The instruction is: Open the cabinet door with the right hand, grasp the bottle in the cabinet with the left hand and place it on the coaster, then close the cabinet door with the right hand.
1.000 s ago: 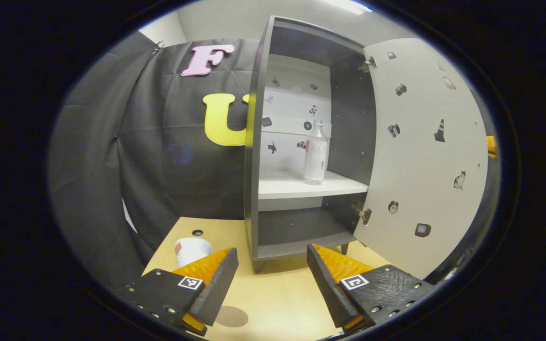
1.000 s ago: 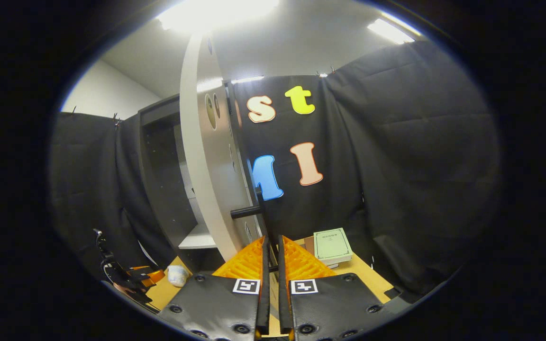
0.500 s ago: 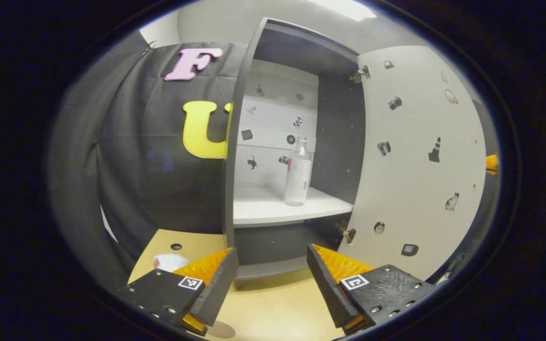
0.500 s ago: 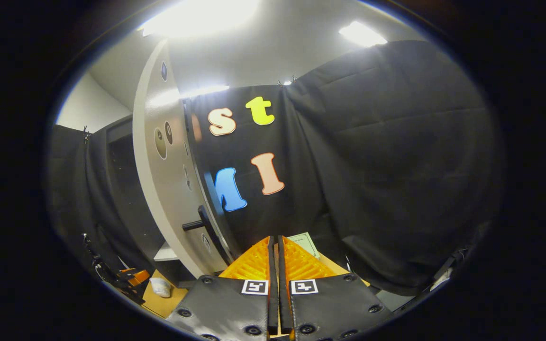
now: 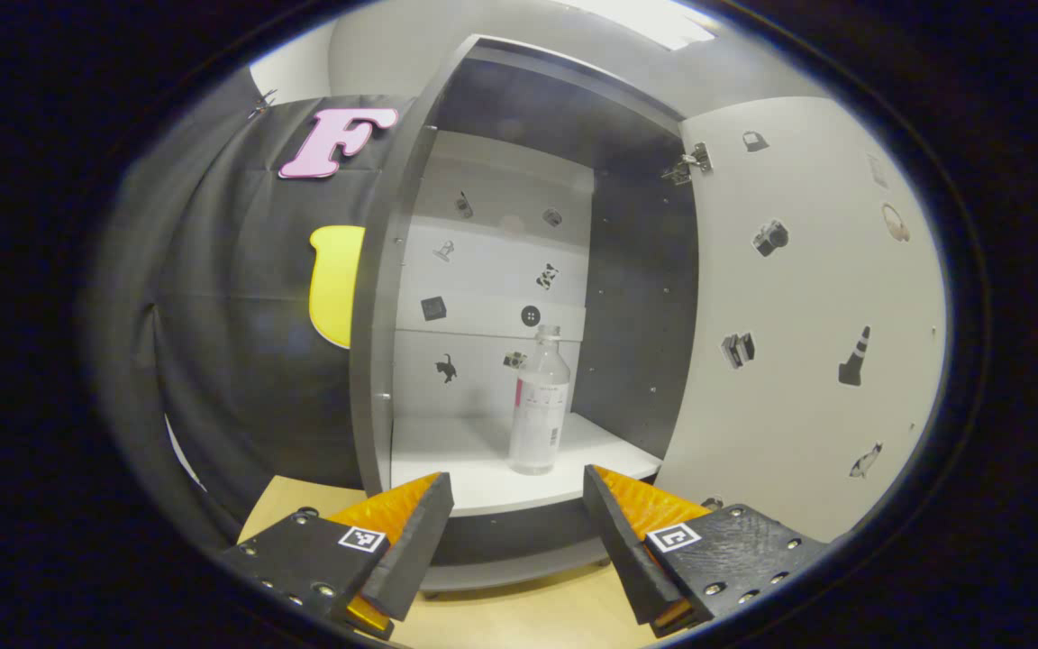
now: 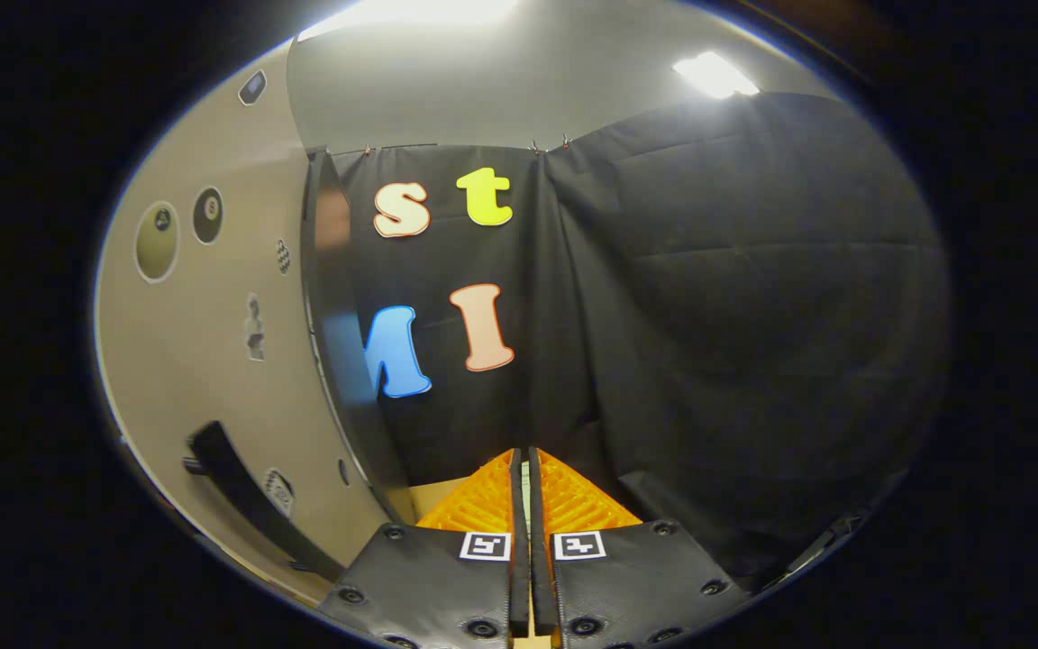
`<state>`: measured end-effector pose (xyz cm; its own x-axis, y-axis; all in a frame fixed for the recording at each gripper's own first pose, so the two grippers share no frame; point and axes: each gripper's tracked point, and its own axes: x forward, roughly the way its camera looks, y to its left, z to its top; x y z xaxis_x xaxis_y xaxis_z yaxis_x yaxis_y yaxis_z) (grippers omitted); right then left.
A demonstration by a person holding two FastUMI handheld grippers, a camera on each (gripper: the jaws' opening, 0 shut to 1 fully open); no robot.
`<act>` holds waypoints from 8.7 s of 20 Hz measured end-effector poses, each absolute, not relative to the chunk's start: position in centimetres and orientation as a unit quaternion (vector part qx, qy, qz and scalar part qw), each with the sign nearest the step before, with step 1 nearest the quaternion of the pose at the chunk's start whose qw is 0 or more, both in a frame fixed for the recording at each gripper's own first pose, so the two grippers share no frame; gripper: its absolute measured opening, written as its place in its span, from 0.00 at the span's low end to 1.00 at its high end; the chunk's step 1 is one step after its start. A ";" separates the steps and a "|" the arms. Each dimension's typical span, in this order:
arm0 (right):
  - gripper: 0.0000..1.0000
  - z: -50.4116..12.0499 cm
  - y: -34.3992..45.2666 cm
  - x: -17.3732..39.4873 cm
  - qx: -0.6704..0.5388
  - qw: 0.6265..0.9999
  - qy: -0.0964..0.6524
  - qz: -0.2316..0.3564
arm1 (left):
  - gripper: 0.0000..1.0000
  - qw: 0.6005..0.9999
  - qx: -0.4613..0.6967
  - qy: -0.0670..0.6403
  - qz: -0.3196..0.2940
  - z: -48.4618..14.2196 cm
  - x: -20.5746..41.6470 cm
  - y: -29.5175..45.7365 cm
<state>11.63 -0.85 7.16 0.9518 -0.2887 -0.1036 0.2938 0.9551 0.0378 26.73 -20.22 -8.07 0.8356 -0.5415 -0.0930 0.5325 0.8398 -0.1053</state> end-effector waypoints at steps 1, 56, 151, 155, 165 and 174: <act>0.04 7.3 -1.6 12.7 0.024 0.987 0.048 -0.151 | 0.89 0.958 -0.039 0.058 -0.278 -7.4 27.6 -20.9; 0.98 0.2 -7.4 23.6 0.043 0.985 0.101 -0.135 | 0.68 0.975 0.023 -0.034 -0.219 -1.4 32.1 -23.5; 0.98 2.0 5.3 12.6 0.066 0.989 0.079 0.105 | 0.85 0.989 -0.035 0.092 0.115 -8.3 -3.7 -6.3; 0.98 5.4 8.0 11.3 0.079 0.985 0.050 0.143 | 0.85 0.989 -0.053 0.051 0.132 -6.7 -4.3 -4.2; 0.95 6.3 10.6 9.6 0.038 0.992 0.028 0.113 | 0.87 0.993 -0.038 0.067 0.094 -8.1 1.9 3.1; 0.96 5.6 18.3 8.5 0.056 0.990 0.049 0.119 | 0.86 0.993 -0.064 0.086 0.059 -10.1 6.9 8.4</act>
<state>8.54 18.28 5.57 0.9671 0.2402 -0.0839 -0.2292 0.9656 0.1226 6.94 8.42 -10.07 0.9783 0.1059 -0.1780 -0.1279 0.9849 -0.1168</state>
